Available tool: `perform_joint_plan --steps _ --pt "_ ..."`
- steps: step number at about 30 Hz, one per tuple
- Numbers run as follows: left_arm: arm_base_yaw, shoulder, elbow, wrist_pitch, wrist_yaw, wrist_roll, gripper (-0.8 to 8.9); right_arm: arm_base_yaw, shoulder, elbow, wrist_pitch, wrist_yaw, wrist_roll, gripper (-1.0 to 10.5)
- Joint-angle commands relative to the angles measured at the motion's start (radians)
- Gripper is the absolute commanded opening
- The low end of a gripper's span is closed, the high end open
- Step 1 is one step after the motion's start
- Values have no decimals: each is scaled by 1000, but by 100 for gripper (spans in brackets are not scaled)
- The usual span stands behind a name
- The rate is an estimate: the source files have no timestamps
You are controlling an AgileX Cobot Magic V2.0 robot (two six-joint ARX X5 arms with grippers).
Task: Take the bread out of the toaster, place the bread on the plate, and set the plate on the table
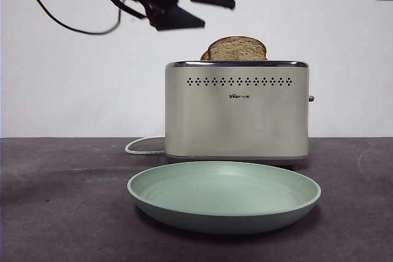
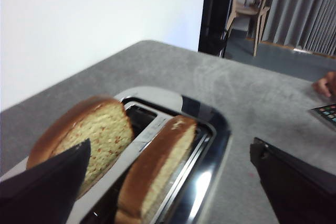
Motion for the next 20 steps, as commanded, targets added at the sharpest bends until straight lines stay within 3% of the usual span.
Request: perform_joint_plan --steps 1,7,15,19,20 --pt "-11 49 27 8 -8 18 616 1 -1 5 3 -1 -5 628" --pt "-27 101 35 2 -51 47 605 1 0 5 3 0 -13 627" --pt "-50 109 35 -16 -53 69 113 1 1 5 3 3 -13 626" --pt "-50 109 35 -16 -52 69 -15 1 2 5 3 4 -12 626" --pt "-50 109 35 -15 -52 69 -10 1 4 5 3 4 -12 626"
